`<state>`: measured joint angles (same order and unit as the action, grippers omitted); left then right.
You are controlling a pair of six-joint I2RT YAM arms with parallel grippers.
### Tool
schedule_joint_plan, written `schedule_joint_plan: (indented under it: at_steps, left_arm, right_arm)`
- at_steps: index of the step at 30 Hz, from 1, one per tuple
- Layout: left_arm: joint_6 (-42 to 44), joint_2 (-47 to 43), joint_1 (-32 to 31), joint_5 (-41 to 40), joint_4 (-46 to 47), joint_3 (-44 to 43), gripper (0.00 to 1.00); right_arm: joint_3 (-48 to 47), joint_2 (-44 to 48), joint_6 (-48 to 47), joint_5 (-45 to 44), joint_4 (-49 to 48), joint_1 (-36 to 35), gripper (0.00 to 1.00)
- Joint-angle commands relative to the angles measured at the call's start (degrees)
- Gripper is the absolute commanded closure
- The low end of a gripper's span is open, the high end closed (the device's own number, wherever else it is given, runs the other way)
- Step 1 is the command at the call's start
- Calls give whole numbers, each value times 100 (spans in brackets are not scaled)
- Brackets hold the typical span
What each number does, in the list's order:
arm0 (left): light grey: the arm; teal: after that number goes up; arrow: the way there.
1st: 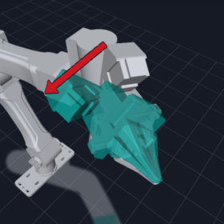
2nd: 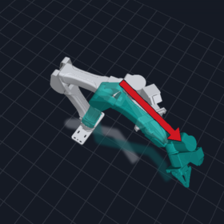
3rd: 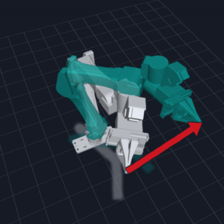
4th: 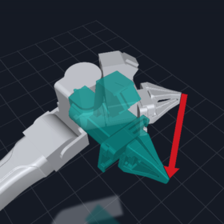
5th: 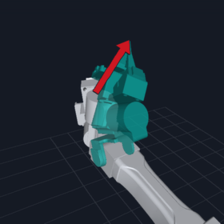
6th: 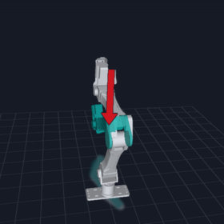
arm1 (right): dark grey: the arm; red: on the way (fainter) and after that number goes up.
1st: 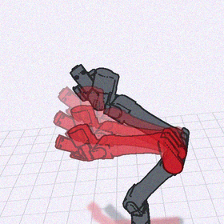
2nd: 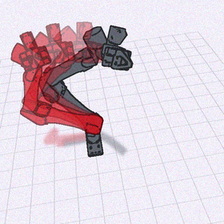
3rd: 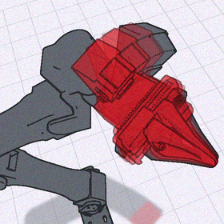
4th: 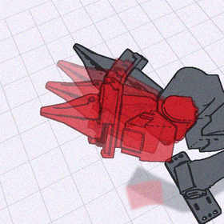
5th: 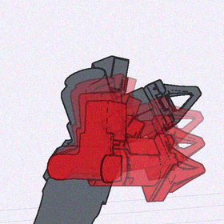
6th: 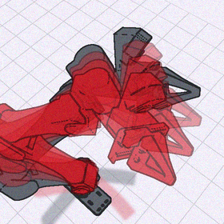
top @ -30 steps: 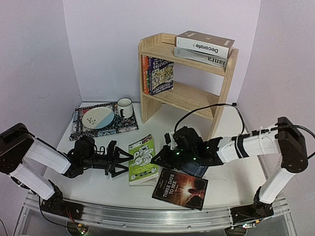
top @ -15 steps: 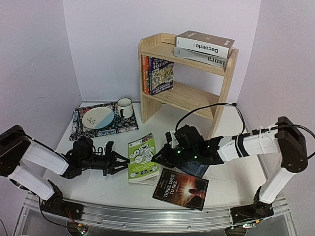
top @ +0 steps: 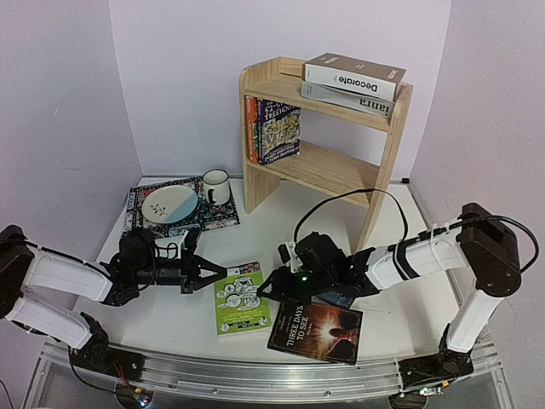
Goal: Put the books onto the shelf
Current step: Pick up the book from the center of the board.
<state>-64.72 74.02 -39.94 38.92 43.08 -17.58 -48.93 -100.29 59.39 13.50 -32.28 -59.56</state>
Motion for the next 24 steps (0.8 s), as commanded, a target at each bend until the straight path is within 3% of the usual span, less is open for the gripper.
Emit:
schedule_joint_plan:
  at_steps: [1,4,7,12,16,18,21,22,24]
  left_arm:
    - [821,-405,-5,-75,-940,-370,100]
    - [982,-555,-7,-257,-1456,-435,98]
    - [843,-594,-9,-393,-1643,-340,84]
    - [704,-446,-5,-618,-1787,-65,62]
    - [680,-172,-5,-693,-1828,70,53]
    - [677,-68,-5,-721,-1840,103,41]
    - [669,90,-12,-753,-1873,123,7]
    - [682,154,-9,-755,-1881,117,2]
    - [713,308,-13,-749,-1882,94,2]
  right_arm:
    - [-33,-39,-271,50,-259,-15,68]
    - [-49,-82,-324,-42,-184,-12,65]
    - [-239,-200,-415,-80,128,-16,47]
    - [-580,-594,-462,-68,691,-12,47]
    - [-651,-849,-376,14,688,-25,43]
    - [-659,-914,-358,-10,691,-39,36]
    - [-777,-1059,-353,2,758,-77,30]
    - [-838,-1140,-358,29,792,-95,29]
    - [-969,-1291,-345,83,838,-133,31]
